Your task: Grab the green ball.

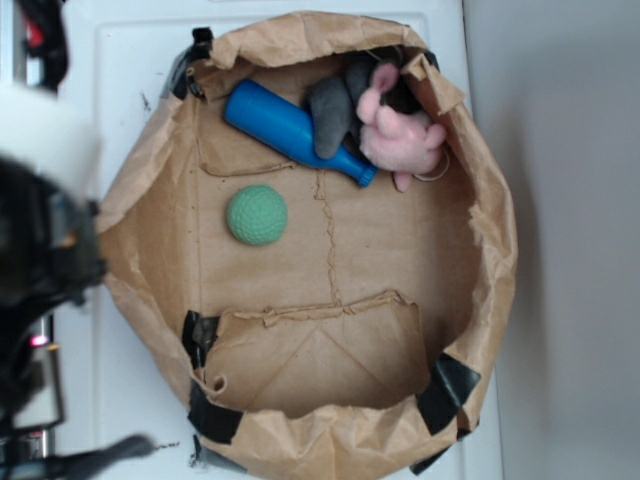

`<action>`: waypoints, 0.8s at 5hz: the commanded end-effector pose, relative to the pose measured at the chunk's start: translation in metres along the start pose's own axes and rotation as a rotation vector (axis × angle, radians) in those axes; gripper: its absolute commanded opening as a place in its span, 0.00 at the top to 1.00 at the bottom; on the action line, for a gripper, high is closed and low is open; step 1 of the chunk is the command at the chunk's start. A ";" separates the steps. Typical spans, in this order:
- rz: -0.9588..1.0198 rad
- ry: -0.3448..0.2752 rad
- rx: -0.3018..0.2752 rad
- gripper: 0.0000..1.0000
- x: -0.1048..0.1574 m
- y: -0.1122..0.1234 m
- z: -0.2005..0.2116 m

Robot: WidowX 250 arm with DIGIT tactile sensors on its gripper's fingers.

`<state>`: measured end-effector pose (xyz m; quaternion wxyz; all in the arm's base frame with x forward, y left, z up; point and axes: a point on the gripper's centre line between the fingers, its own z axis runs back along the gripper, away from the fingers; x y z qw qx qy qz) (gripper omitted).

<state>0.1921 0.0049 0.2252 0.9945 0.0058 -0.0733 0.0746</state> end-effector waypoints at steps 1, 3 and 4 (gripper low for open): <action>-0.004 -0.154 0.032 0.00 0.056 0.026 -0.025; -0.026 -0.152 0.058 0.00 0.066 0.038 -0.060; -0.026 -0.152 0.058 0.00 0.066 0.038 -0.060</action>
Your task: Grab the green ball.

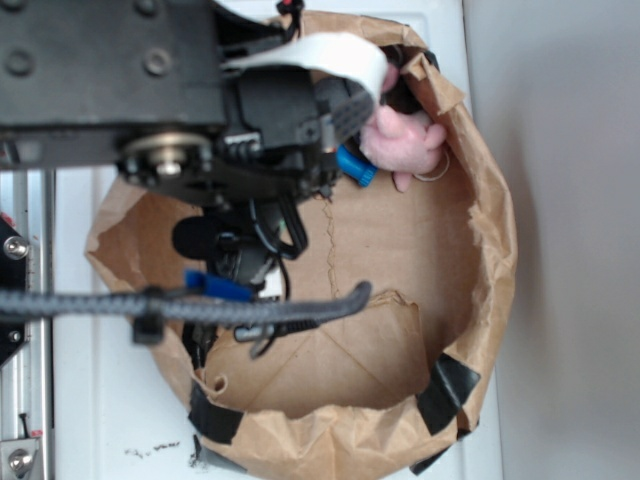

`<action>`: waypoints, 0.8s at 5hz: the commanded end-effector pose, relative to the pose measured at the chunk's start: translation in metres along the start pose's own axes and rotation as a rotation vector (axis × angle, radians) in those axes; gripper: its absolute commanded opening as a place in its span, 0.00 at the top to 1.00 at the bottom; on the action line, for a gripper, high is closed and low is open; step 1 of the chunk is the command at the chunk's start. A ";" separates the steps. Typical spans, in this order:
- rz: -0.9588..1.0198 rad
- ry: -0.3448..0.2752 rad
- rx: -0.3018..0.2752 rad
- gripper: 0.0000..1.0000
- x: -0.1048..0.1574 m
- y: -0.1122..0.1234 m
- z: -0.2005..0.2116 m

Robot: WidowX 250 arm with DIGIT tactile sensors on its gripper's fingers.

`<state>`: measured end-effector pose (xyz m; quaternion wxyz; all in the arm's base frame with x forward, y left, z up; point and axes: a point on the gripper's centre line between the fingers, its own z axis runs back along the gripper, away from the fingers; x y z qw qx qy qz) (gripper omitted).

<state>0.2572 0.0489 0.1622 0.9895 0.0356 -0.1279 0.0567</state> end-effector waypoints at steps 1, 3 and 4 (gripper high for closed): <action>0.013 -0.038 0.010 0.00 0.007 0.006 0.012; 0.023 -0.015 0.031 0.00 0.005 0.005 -0.020; 0.023 0.023 0.080 0.00 0.004 0.002 -0.050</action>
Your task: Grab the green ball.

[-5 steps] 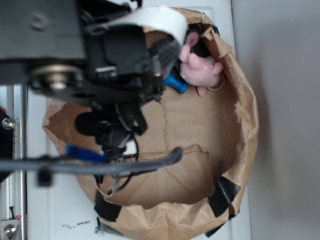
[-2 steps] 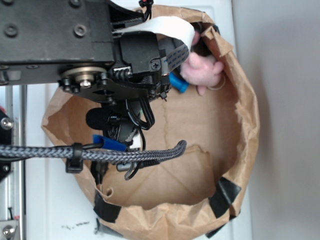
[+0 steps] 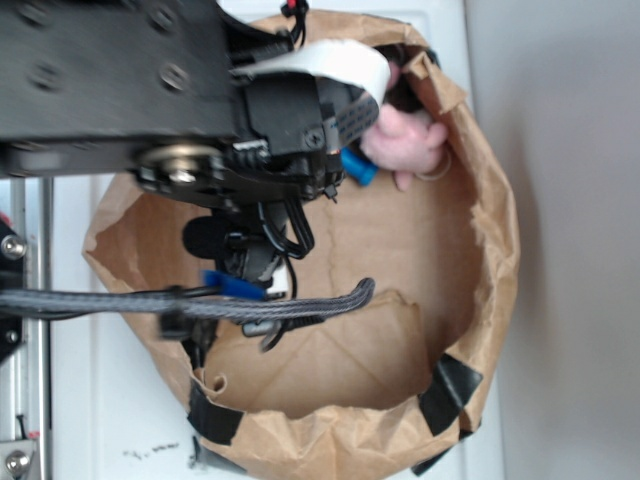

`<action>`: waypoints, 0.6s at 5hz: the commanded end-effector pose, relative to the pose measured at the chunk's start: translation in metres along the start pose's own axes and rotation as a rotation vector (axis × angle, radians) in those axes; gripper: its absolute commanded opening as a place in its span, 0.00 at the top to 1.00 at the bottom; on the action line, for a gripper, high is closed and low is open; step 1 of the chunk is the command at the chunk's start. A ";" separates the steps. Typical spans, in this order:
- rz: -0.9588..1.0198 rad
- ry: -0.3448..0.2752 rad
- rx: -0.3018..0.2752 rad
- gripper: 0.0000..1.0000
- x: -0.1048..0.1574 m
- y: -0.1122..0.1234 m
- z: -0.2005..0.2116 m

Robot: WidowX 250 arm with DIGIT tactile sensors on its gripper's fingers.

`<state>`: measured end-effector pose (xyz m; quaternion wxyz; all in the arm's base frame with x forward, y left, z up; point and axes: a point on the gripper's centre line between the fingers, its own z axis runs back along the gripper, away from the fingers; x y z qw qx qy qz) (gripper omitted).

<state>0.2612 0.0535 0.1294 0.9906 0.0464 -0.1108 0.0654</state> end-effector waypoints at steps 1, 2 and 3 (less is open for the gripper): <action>-0.031 -0.009 0.050 0.00 -0.001 -0.005 -0.037; -0.069 -0.026 0.042 0.00 -0.012 -0.004 -0.054; -0.093 -0.004 0.004 0.00 -0.021 -0.002 -0.071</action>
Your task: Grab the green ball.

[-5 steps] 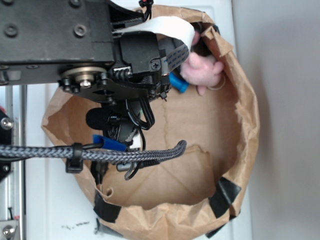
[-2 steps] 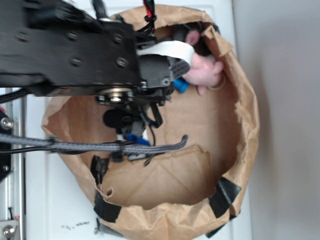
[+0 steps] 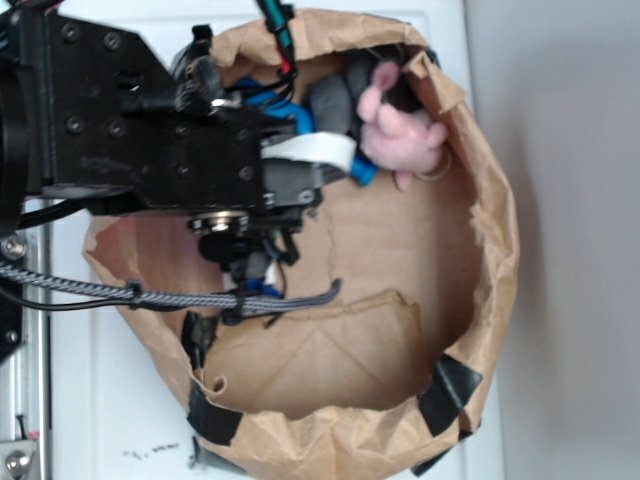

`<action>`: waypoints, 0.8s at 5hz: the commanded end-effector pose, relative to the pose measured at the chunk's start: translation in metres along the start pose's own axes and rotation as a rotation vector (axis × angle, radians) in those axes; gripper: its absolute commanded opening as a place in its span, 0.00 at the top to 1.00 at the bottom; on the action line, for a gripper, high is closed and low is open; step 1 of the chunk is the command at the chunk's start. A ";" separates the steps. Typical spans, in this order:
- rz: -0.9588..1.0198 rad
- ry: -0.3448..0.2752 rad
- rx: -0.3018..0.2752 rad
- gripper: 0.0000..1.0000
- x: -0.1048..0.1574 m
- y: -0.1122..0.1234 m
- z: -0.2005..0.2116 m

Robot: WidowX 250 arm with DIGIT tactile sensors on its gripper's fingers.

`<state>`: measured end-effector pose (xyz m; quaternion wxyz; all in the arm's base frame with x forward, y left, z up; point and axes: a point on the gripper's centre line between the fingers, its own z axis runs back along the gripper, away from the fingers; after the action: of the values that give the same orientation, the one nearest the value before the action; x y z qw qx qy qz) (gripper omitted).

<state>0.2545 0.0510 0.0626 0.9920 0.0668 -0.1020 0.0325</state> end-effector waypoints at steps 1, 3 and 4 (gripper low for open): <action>-0.029 -0.015 -0.065 0.00 -0.004 0.006 -0.008; -0.016 0.017 -0.009 0.00 -0.003 0.006 -0.028; 0.015 0.021 0.001 1.00 0.000 0.006 -0.023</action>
<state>0.2518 0.0573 0.0310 0.9946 0.0609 -0.0745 0.0386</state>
